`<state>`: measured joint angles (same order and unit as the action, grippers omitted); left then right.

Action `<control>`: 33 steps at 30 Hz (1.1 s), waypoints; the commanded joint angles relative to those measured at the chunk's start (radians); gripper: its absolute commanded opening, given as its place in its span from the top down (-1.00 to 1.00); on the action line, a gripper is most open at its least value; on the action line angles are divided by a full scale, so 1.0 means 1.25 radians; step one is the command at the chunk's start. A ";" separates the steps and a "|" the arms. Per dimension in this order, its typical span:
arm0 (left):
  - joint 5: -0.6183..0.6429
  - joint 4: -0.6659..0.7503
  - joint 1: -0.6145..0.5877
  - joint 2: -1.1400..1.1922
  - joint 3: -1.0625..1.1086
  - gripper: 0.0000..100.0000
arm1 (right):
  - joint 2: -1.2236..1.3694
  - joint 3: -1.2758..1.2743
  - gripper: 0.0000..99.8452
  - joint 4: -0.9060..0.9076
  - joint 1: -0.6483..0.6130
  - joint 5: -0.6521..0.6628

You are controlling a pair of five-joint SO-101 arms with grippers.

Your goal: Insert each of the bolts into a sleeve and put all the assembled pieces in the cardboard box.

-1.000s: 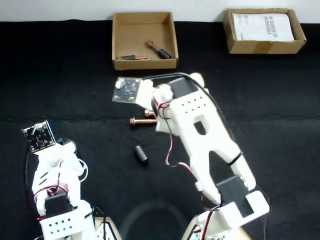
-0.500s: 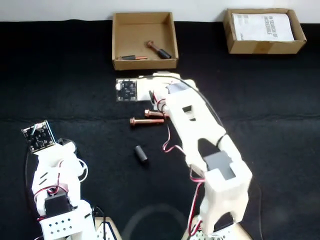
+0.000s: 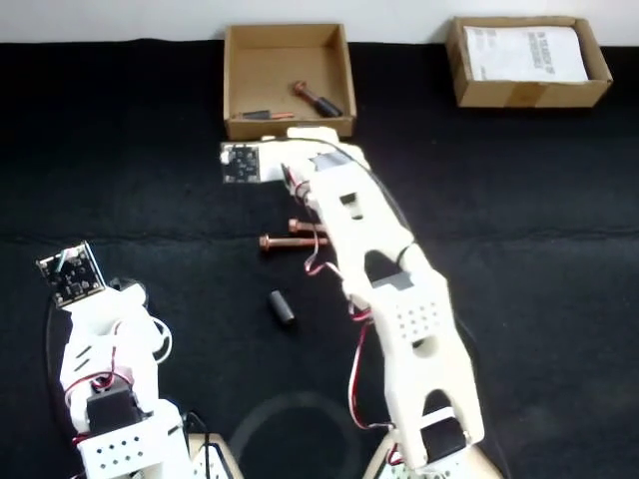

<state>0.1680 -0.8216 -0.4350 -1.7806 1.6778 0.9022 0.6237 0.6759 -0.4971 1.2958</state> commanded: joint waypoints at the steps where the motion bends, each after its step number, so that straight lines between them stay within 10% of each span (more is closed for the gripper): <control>1: 0.001 0.009 -0.023 -0.029 0.013 0.97 | 0.035 0.106 0.57 0.047 -0.023 0.004; 14: 0.001 0.010 -0.023 -0.030 0.013 0.97 | 0.163 0.256 0.99 0.212 -0.048 0.001; 33: 0.001 0.012 -0.017 -0.029 0.013 0.97 | 0.067 0.720 0.98 0.710 -0.062 -0.120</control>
<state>0.1680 -0.8216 -0.4473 -1.7806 1.6778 1.1017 1.3510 1.5044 -0.5600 1.1853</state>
